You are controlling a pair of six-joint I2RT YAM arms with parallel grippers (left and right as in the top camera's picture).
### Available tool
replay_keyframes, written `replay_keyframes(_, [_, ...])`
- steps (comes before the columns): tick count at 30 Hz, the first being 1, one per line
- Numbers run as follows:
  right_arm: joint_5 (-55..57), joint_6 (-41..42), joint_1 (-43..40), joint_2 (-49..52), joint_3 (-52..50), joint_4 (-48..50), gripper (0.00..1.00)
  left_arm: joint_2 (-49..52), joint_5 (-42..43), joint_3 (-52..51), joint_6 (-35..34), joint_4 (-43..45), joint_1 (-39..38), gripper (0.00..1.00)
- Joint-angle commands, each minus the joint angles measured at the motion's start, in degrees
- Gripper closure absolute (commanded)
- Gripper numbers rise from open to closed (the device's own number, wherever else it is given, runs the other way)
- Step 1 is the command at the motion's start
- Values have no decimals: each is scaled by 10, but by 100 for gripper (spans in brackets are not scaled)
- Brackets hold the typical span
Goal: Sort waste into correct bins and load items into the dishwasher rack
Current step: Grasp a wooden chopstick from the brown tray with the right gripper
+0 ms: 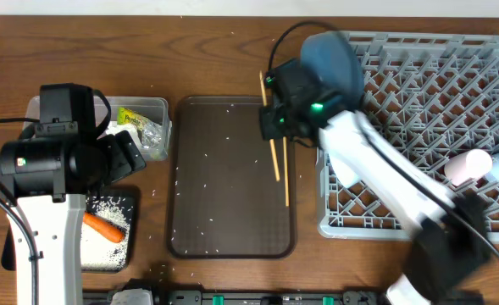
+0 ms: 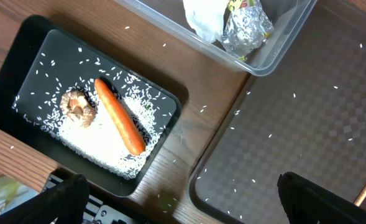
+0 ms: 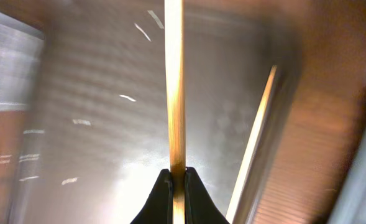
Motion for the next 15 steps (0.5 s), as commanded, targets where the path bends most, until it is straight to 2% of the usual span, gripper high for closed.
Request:
replay_keyframes(1, [28, -47, -38, -93, 7, -22, 99, -2, -5, 0, -8, 0, 2, 2])
replay_keyframes(4, [81, -50, -110, -145, 7, -54, 99, -2, -5, 0, -8, 0, 2, 2])
replay_keyframes(8, [84, -89, -232, -159, 6, -79, 99, -2, -5, 0, -7, 0, 2, 2])
replay_keyframes(12, [79, -152, -340, -123, -5, -81, 99, -2, -5, 0, -8, 0, 2, 2])
replay_keyframes(15, [47, -210, -376, -83, -5, -80, 99, -2, -5, 0, -8, 0, 2, 2])
